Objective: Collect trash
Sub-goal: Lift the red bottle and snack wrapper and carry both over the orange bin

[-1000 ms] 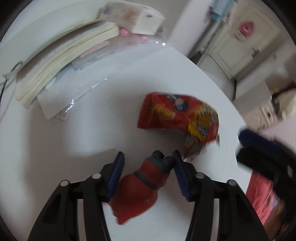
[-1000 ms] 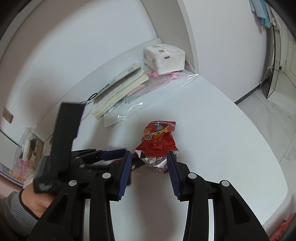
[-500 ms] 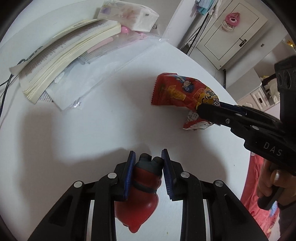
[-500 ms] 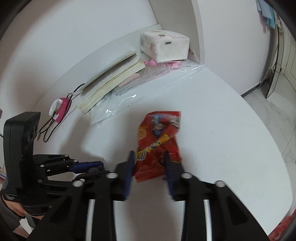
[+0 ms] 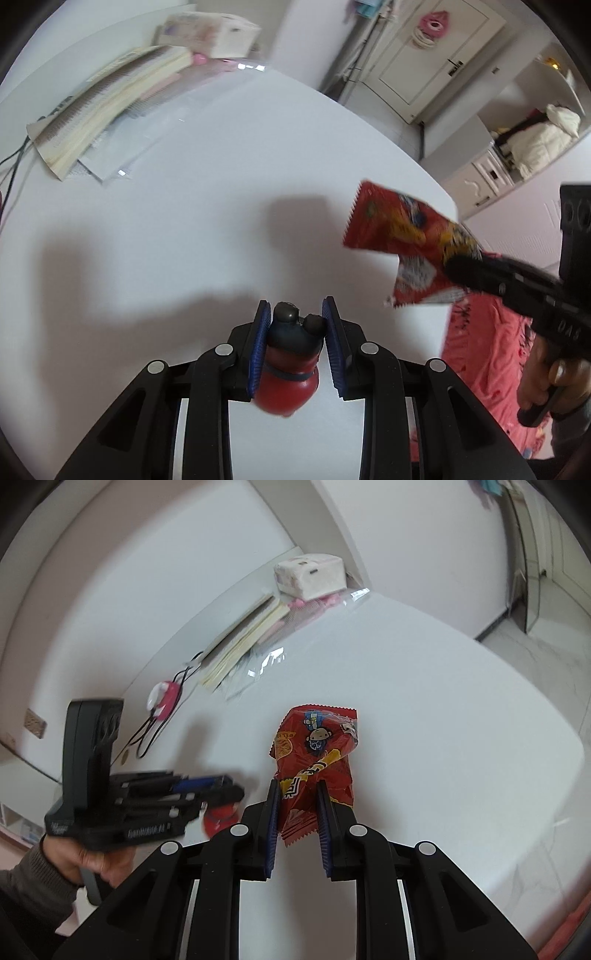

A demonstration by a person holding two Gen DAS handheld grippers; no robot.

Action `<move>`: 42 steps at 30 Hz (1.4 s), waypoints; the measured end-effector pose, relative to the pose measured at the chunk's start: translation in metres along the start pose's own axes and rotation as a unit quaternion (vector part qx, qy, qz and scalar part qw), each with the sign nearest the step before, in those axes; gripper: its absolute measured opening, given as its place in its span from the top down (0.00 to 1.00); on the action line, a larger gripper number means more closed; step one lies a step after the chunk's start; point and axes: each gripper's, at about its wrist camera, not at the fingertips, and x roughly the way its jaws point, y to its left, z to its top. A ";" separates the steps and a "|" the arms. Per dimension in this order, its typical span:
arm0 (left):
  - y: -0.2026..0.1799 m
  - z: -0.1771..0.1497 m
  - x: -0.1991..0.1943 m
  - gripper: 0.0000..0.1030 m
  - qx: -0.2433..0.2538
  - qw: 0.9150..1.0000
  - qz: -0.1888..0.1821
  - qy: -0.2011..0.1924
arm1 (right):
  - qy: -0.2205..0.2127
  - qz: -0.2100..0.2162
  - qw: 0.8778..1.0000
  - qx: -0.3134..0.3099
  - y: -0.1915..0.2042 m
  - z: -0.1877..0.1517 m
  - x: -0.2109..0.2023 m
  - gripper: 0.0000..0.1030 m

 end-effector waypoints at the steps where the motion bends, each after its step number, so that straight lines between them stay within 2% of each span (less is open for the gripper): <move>1: -0.006 -0.005 -0.001 0.70 0.004 1.000 -0.003 0.003 | 0.000 0.002 1.000 0.008 -0.002 -0.010 -0.007 0.81; 6: -0.038 -0.018 0.008 0.70 0.021 0.999 -0.029 0.022 | -0.012 -0.002 0.998 0.060 -0.020 -0.062 -0.046 0.81; 11: -0.072 -0.029 0.013 0.70 0.051 0.997 -0.049 0.036 | -0.027 -0.009 0.995 0.098 -0.033 -0.101 -0.082 0.81; 18: -0.130 -0.044 0.024 0.71 0.108 0.990 -0.076 0.053 | -0.054 -0.036 0.988 0.143 -0.056 -0.151 -0.137 0.81; 28: -0.195 -0.059 0.051 0.71 0.170 0.978 -0.094 0.081 | -0.080 -0.061 0.975 0.198 -0.096 -0.211 -0.186 0.81; 35: -0.219 -0.064 0.080 0.71 0.190 0.971 -0.096 0.106 | -0.083 -0.068 0.967 0.232 -0.120 -0.231 -0.187 0.81; 42: -0.227 -0.068 0.127 0.71 0.192 0.967 -0.097 0.138 | -0.067 -0.068 0.959 0.266 -0.157 -0.243 -0.158 0.81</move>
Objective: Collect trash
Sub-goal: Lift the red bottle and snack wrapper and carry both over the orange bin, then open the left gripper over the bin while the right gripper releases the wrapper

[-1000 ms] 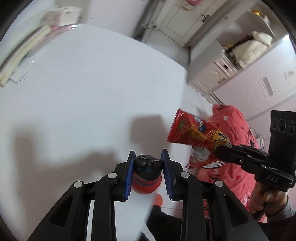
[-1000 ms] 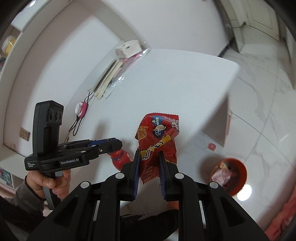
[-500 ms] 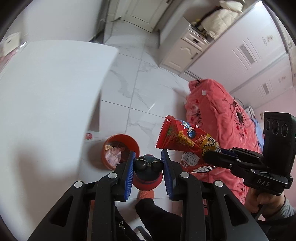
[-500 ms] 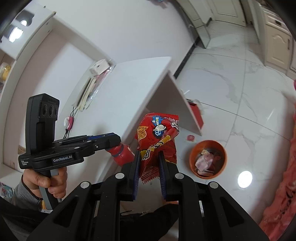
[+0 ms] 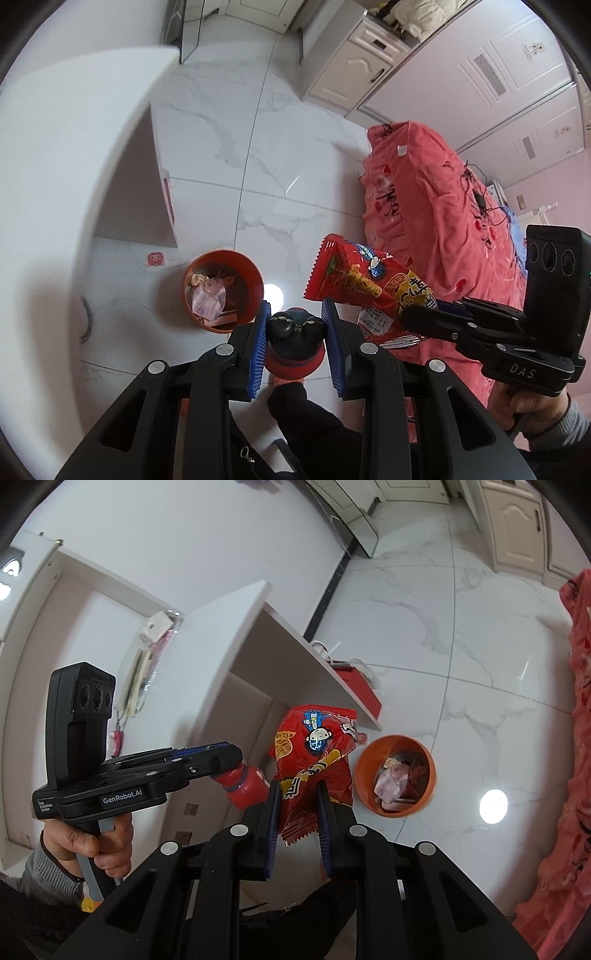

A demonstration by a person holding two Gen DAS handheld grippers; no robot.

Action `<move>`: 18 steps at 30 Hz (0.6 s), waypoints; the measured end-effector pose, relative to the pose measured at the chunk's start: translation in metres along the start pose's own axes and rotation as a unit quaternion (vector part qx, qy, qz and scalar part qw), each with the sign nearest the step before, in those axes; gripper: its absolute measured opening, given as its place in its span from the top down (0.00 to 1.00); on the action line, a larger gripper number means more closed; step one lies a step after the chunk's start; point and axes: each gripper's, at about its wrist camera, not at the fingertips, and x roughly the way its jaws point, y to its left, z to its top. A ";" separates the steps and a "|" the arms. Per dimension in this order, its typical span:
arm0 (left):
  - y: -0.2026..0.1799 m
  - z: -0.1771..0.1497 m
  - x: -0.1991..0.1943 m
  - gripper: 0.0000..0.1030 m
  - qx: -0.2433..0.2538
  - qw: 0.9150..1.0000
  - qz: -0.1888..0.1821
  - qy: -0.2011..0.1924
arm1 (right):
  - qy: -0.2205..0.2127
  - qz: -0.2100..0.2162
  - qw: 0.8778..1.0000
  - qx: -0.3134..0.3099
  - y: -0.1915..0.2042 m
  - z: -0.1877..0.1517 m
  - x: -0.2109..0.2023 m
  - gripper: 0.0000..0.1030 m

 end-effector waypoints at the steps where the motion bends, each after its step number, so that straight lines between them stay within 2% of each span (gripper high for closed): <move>1: 0.004 0.002 0.010 0.71 -0.001 1.000 -0.001 0.005 | 0.003 -0.001 1.000 0.006 -0.008 0.001 0.007 0.81; 8: 0.032 0.013 0.079 0.71 -0.016 0.999 0.006 0.035 | 0.023 -0.012 0.999 0.041 -0.058 0.011 0.070 0.81; 12: 0.051 0.017 0.116 0.71 -0.029 0.998 -0.009 0.047 | 0.041 -0.014 0.998 0.049 -0.086 0.015 0.116 0.81; 18: 0.076 0.017 0.164 0.71 -0.036 0.998 -0.008 0.060 | 0.060 -0.020 0.996 0.065 -0.123 0.014 0.172 0.81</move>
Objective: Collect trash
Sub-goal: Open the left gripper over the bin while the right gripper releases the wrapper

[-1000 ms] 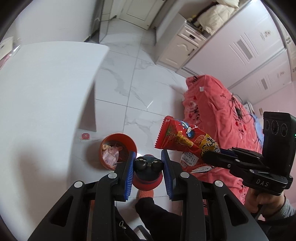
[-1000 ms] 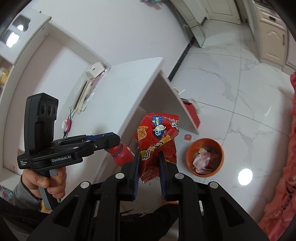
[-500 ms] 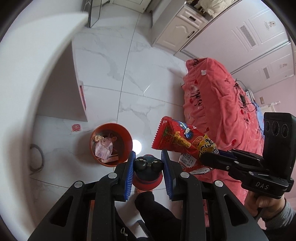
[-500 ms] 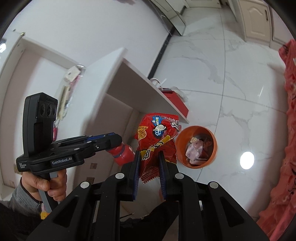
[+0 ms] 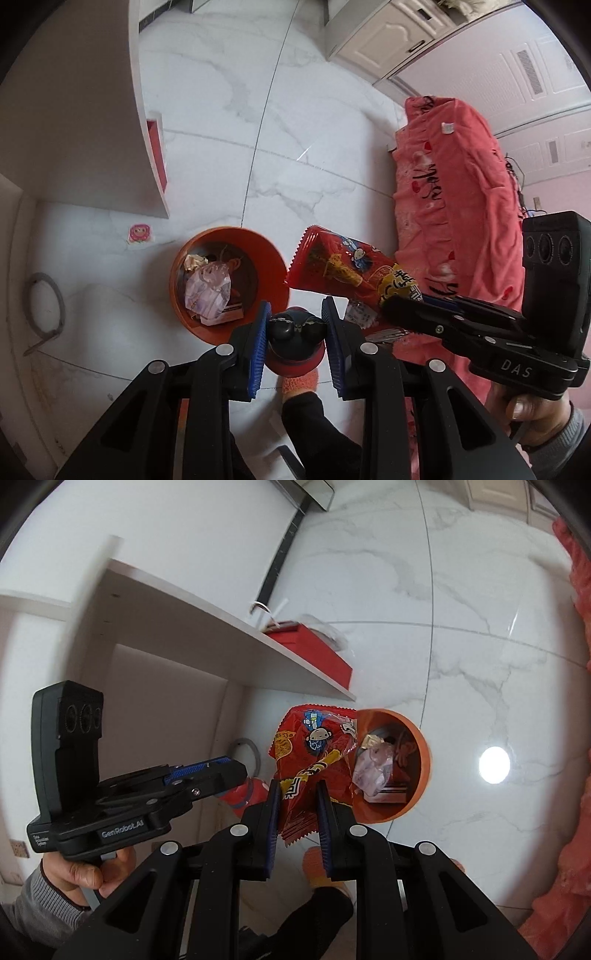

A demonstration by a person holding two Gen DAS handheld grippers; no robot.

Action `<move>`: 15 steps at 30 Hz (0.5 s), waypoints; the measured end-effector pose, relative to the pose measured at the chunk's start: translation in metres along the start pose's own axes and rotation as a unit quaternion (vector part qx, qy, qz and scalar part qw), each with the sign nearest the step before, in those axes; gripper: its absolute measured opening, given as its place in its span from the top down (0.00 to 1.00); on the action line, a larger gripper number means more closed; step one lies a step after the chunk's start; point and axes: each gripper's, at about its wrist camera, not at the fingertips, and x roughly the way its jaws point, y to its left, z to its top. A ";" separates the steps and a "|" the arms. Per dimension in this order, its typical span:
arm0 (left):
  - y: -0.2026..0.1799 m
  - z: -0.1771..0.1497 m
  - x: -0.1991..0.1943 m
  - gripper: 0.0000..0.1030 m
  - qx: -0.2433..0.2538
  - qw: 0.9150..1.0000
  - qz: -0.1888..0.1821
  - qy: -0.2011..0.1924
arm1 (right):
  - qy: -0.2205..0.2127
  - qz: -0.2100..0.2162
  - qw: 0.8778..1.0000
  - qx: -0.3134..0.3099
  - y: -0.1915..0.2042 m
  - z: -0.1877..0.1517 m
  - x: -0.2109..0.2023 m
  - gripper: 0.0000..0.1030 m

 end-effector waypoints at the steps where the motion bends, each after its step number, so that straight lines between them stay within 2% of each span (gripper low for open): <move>1: 0.005 0.001 0.009 0.71 -0.001 1.000 0.003 0.005 | 0.004 -0.004 1.000 0.003 -0.005 0.001 0.009 0.81; 6: 0.020 0.005 0.035 0.71 -0.003 1.000 0.007 0.015 | 0.012 -0.013 1.000 0.012 -0.023 0.003 0.044 0.76; 8: 0.025 0.006 0.042 0.70 -0.005 1.000 0.011 0.014 | 0.017 -0.015 1.000 0.014 -0.028 0.005 0.053 0.71; 11: 0.032 0.006 0.051 0.63 -0.015 1.000 0.010 0.016 | 0.023 -0.024 0.999 0.018 -0.034 0.006 0.066 0.64; 15: 0.034 0.004 0.058 0.61 -0.017 1.000 0.011 0.020 | 0.031 -0.031 0.999 0.023 -0.039 0.005 0.075 0.64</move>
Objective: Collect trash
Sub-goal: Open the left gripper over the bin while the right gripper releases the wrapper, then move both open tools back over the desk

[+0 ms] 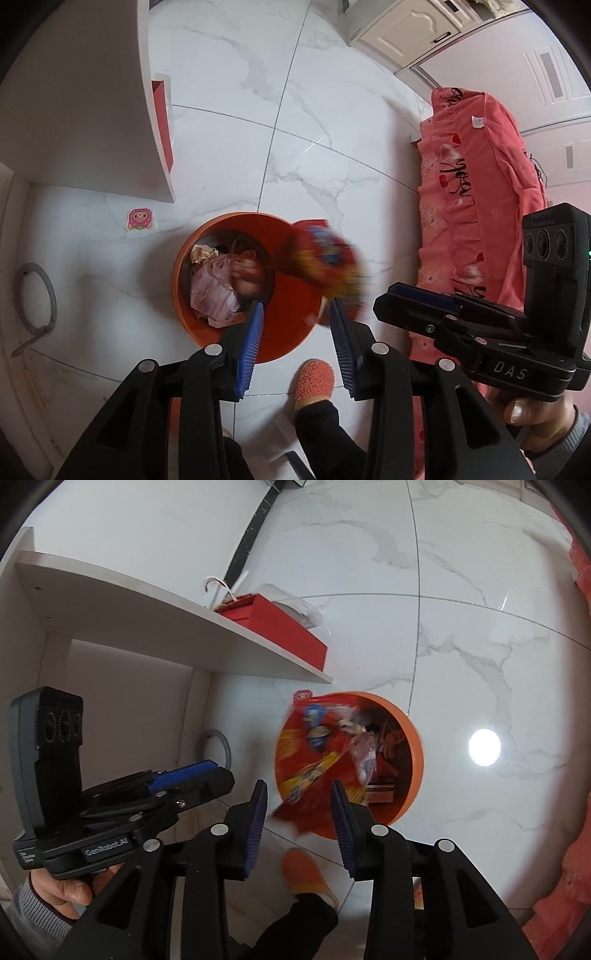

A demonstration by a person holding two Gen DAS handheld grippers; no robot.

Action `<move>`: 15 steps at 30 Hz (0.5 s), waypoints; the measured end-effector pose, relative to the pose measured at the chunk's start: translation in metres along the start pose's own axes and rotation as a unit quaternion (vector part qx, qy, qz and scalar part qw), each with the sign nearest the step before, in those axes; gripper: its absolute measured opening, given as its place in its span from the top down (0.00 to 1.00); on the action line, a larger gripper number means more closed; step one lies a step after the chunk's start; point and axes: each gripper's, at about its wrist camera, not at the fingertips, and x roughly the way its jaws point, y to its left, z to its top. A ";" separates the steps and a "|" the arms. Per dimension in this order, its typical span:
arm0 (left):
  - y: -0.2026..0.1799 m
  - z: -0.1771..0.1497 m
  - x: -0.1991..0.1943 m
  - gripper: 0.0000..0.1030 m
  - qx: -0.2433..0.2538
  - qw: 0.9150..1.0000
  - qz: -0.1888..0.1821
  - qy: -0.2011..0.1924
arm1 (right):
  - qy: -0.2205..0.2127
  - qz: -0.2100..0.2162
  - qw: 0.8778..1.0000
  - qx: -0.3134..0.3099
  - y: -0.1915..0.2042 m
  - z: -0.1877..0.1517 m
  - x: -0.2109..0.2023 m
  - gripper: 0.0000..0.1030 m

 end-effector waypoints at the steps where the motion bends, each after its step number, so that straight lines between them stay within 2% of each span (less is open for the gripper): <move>1: 0.001 0.000 0.001 0.61 -0.001 1.000 0.000 0.001 | 0.001 -0.001 1.000 0.001 -0.001 0.000 0.002 0.64; 10: -0.001 -0.006 -0.003 0.61 -0.007 1.000 0.001 0.006 | -0.002 0.003 1.000 0.008 0.000 -0.001 -0.008 0.62; 15: -0.010 -0.011 -0.017 0.61 0.001 1.000 0.002 0.004 | -0.008 0.006 1.000 0.010 0.006 -0.005 -0.032 0.62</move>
